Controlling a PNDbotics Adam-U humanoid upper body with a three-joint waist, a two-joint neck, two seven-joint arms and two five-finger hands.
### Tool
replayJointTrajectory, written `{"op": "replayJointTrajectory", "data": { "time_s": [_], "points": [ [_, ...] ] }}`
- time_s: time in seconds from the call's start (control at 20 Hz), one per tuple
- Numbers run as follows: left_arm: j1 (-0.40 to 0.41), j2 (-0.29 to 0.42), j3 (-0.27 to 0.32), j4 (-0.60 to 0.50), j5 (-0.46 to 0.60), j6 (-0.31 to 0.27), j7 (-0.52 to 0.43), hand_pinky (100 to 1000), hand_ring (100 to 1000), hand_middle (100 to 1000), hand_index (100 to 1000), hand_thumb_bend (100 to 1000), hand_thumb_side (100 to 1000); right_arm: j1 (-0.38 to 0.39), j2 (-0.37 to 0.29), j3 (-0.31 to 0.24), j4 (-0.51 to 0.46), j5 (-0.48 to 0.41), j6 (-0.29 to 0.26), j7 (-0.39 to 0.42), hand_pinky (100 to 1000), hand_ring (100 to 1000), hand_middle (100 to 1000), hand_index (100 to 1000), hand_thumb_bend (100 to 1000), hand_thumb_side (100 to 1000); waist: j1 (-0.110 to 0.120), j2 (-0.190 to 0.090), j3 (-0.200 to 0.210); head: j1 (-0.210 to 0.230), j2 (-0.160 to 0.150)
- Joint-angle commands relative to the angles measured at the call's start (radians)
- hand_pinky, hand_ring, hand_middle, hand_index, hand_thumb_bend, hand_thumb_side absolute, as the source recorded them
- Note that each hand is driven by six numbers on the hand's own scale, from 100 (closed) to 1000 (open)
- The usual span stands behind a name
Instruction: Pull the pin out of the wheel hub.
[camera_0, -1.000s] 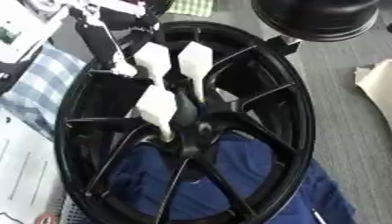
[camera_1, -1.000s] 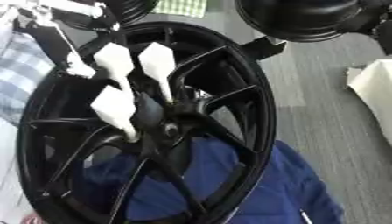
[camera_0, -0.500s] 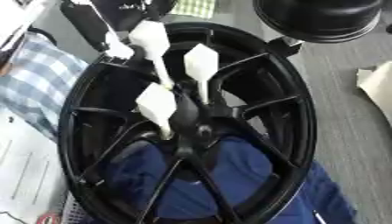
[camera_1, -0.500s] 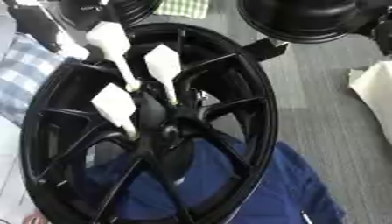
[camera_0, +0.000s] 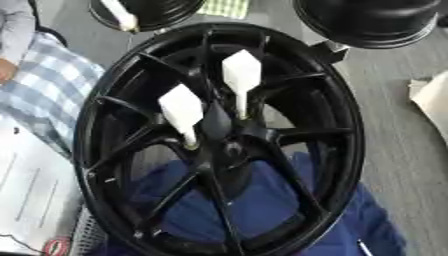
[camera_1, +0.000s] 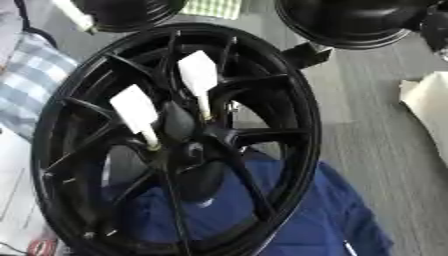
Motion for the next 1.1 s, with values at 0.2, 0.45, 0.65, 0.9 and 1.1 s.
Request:
{"op": "replayJointTrajectory", "data": {
  "time_s": [0.2, 0.45, 0.65, 0.9, 1.1],
  "points": [
    [0.297, 0.078, 0.21, 0.041, 0.021, -0.042, 0.197, 738, 571, 337, 445, 144, 100, -0.002, -0.027, -0.039, -0.015, -0.02, -0.009, -0.032, 944, 783, 640, 791, 122, 277, -0.015, -0.02, 0.021, -0.039, -0.017],
    [0.458, 0.006, 0.236, 0.035, 0.003, -0.073, 0.23, 830, 790, 747, 819, 455, 511, -0.007, -0.018, -0.046, -0.015, -0.026, -0.019, -0.038, 943, 782, 639, 791, 123, 277, -0.031, -0.011, 0.023, -0.044, -0.031],
    [0.503, -0.039, 0.253, 0.066, -0.017, -0.085, 0.19, 881, 843, 857, 899, 536, 664, -0.009, -0.014, -0.045, -0.015, -0.025, -0.017, -0.037, 943, 781, 639, 791, 123, 278, -0.037, -0.006, 0.023, -0.044, -0.04],
    [0.503, -0.058, 0.277, 0.057, 0.087, -0.142, 0.247, 837, 767, 713, 773, 318, 624, -0.009, -0.015, -0.048, -0.015, -0.024, -0.02, -0.043, 943, 780, 638, 790, 125, 276, -0.04, -0.003, 0.024, -0.048, -0.044],
    [0.513, -0.111, 0.262, -0.132, 0.325, -0.208, 0.428, 829, 746, 680, 745, 205, 572, -0.022, -0.018, -0.048, -0.015, -0.031, -0.028, -0.043, 942, 780, 639, 790, 129, 269, -0.041, -0.002, 0.022, -0.048, -0.045]
  ]
}}
